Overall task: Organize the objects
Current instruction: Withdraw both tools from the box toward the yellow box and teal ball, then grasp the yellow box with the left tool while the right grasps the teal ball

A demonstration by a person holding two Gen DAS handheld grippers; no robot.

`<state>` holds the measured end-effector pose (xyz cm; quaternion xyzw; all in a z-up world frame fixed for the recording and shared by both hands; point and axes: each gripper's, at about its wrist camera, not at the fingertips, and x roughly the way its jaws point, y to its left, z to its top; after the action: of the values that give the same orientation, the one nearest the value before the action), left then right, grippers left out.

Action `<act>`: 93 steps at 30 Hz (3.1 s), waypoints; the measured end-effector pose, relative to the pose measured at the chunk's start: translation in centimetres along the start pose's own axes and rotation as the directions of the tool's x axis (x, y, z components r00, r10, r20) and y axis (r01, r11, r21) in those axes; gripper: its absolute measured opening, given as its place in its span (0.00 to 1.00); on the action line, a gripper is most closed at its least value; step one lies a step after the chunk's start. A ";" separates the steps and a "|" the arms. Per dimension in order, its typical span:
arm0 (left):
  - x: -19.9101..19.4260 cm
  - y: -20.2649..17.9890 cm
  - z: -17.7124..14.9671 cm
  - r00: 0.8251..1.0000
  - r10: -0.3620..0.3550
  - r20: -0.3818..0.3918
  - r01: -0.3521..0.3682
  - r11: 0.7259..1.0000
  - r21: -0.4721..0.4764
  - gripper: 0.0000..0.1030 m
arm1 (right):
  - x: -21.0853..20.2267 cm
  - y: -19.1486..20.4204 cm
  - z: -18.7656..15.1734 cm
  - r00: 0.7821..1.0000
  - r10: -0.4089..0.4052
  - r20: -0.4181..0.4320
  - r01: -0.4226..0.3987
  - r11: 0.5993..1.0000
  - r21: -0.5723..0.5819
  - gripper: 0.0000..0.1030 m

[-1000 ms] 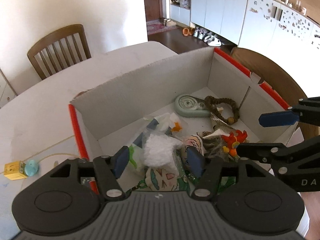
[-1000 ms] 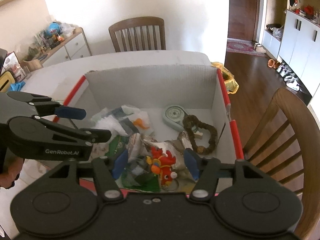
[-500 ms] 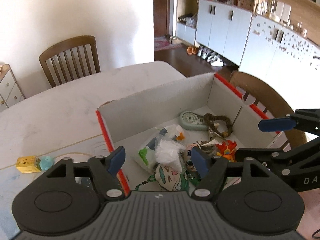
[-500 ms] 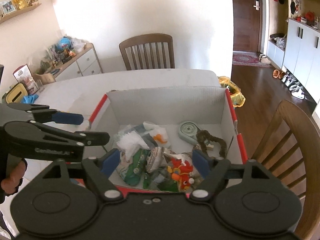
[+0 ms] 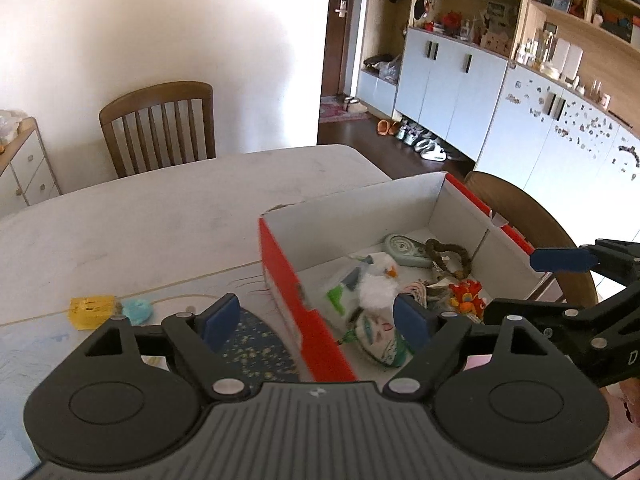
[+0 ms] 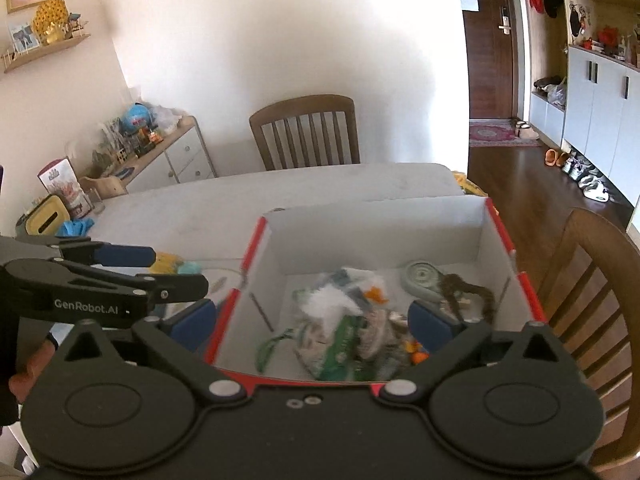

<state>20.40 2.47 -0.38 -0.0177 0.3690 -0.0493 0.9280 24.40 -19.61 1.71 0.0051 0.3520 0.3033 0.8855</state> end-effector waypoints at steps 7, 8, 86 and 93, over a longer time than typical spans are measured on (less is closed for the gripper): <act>-2.0 4.1 -1.0 0.999 -0.029 0.024 0.030 0.999 -0.032 0.92 | 0.7 3.7 -0.2 1.000 -0.001 -0.001 0.001 0.999 0.032 0.99; -2.1 4.7 -1.1 0.999 -0.031 0.025 0.032 0.999 -0.035 0.95 | 0.9 4.3 -0.2 1.000 0.000 -0.005 0.000 0.999 0.033 0.99; 13.1 27.4 -6.4 0.996 0.092 -0.006 -0.092 0.993 -0.077 0.71 | 27.7 16.5 4.2 0.945 0.016 -0.327 -0.041 0.997 -0.071 0.81; 12.4 29.0 -6.9 0.992 0.130 0.002 -0.129 0.986 -0.107 0.71 | 29.5 18.1 3.6 0.937 0.017 -0.350 -0.068 0.988 -0.135 0.73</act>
<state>26.94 29.99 -15.88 -0.0436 0.3673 0.0311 0.9285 33.77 11.81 -9.82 -0.1054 0.4797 0.3434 0.8005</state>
